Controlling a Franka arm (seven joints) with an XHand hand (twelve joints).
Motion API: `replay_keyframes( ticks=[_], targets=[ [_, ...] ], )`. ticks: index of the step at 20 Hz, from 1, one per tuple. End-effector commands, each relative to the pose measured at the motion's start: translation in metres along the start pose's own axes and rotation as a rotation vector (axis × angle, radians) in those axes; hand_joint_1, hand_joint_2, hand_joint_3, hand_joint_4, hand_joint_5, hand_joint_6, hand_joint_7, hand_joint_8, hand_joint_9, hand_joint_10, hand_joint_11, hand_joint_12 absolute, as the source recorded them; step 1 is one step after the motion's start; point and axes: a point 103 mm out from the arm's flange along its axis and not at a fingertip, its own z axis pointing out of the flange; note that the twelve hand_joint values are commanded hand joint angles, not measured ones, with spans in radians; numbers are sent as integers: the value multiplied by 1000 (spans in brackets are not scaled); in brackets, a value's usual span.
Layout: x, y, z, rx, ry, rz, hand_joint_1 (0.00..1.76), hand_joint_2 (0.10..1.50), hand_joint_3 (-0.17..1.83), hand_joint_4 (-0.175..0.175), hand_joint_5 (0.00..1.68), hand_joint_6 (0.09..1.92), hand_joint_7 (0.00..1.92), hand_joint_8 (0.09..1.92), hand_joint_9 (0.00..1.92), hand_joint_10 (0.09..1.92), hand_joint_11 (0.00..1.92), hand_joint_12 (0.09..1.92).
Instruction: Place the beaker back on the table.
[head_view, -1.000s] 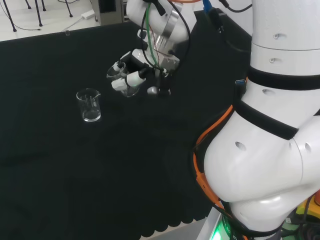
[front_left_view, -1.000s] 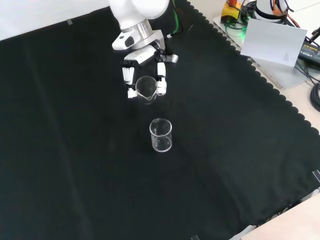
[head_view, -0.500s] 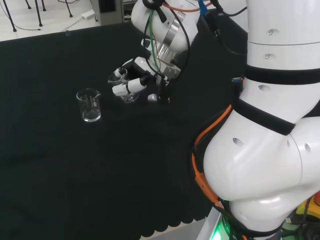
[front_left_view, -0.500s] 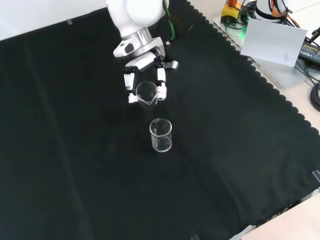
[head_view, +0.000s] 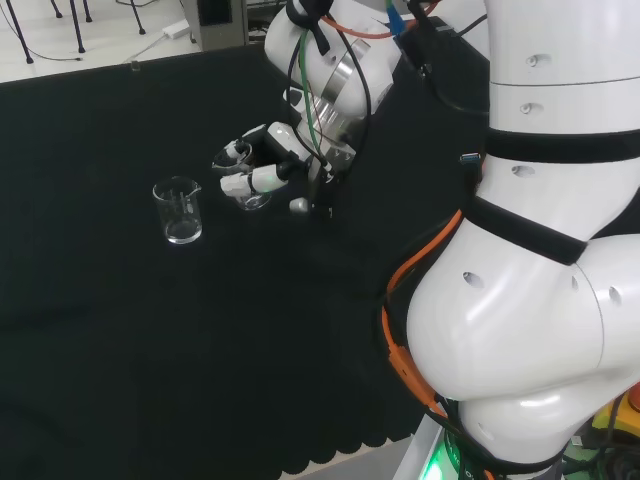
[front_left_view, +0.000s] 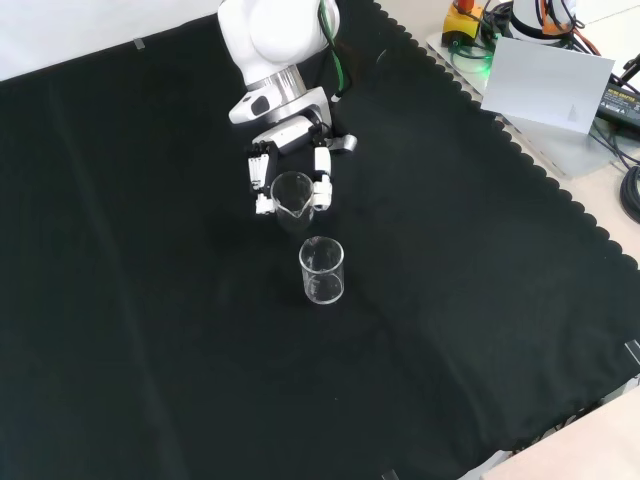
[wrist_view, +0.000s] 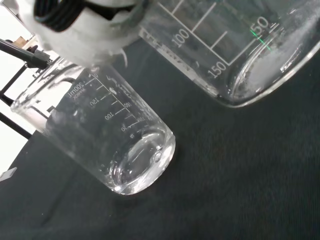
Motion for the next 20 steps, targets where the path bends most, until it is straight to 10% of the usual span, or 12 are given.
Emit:
replay_keyframes(
  ticks=[1, 20],
  targets=[
    [-3, 4, 11, -16, 21, -8, 1179, 1026, -175, 3, 1499, 98, 1648, 87, 1440, 339, 1168, 851],
    [-13, 7, 32, 11, 36, 16, 1179, 1025, -175, -3, 1499, 96, 1622, 87, 1431, 319, 1171, 853]
  ],
)
